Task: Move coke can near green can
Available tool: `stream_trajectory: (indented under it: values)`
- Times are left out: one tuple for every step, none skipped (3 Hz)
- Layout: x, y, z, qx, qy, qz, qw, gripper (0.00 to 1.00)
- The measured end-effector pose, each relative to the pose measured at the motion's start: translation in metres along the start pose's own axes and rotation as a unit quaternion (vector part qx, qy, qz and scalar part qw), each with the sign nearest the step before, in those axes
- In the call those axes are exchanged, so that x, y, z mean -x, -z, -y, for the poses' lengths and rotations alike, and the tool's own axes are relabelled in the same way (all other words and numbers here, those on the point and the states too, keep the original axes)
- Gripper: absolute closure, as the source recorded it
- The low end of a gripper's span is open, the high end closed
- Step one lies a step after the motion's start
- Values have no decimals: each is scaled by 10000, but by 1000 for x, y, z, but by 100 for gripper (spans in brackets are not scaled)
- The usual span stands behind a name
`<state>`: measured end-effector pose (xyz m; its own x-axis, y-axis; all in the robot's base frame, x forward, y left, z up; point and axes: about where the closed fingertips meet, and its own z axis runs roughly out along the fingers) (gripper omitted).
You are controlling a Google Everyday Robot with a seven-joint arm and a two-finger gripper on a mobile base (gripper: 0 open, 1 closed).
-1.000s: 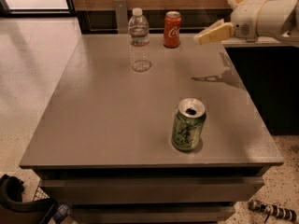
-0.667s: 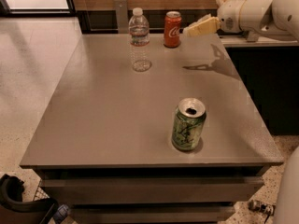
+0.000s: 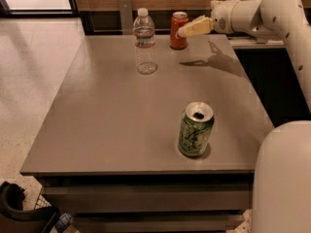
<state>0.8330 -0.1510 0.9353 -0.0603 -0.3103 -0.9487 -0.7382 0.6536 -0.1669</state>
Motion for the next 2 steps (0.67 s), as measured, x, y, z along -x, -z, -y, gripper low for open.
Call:
stream_trajectory:
  values:
    - [-4, -27, 3, 67, -330, 267, 9991, 0]
    - [-5, -45, 6, 97, -501, 552, 9972, 0]
